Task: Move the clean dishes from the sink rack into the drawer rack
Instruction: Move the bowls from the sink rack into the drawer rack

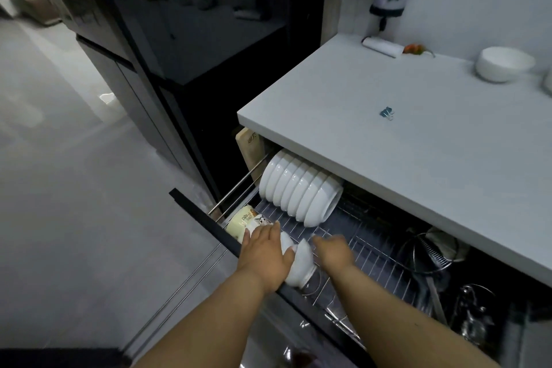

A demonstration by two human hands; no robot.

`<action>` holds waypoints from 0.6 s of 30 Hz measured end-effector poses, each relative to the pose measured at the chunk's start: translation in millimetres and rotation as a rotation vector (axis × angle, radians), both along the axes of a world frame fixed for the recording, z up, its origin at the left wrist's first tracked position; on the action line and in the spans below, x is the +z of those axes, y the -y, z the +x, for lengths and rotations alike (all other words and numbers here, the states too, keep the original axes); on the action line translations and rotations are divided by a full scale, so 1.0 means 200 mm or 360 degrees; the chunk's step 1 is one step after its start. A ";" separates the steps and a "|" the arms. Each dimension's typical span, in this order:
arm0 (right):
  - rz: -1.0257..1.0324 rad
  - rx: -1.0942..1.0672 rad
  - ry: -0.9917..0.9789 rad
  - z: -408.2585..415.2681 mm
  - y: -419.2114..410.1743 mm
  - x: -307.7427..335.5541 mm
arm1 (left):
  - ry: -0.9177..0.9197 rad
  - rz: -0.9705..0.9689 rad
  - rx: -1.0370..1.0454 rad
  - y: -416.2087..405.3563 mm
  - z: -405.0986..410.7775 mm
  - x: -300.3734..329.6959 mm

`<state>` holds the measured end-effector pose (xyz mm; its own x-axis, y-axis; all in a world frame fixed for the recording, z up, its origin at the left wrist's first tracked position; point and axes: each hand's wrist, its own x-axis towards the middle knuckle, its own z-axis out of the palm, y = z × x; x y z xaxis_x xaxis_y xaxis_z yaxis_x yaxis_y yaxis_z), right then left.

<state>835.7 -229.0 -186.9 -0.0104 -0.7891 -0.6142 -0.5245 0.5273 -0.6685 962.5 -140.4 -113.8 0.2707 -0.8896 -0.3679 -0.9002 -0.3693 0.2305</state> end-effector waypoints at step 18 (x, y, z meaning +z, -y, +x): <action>-0.0486 -0.0432 0.0291 -0.72 -0.32 0.63 | -0.0247 -0.0335 -0.0208 -0.10 -0.68 0.37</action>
<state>692.0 -165.6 -60.6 -0.1550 -0.9182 -0.3647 -0.2530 0.3937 -0.8837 826.4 -120.0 -40.6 0.1039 -0.9744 -0.1994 -0.8850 -0.1821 0.4285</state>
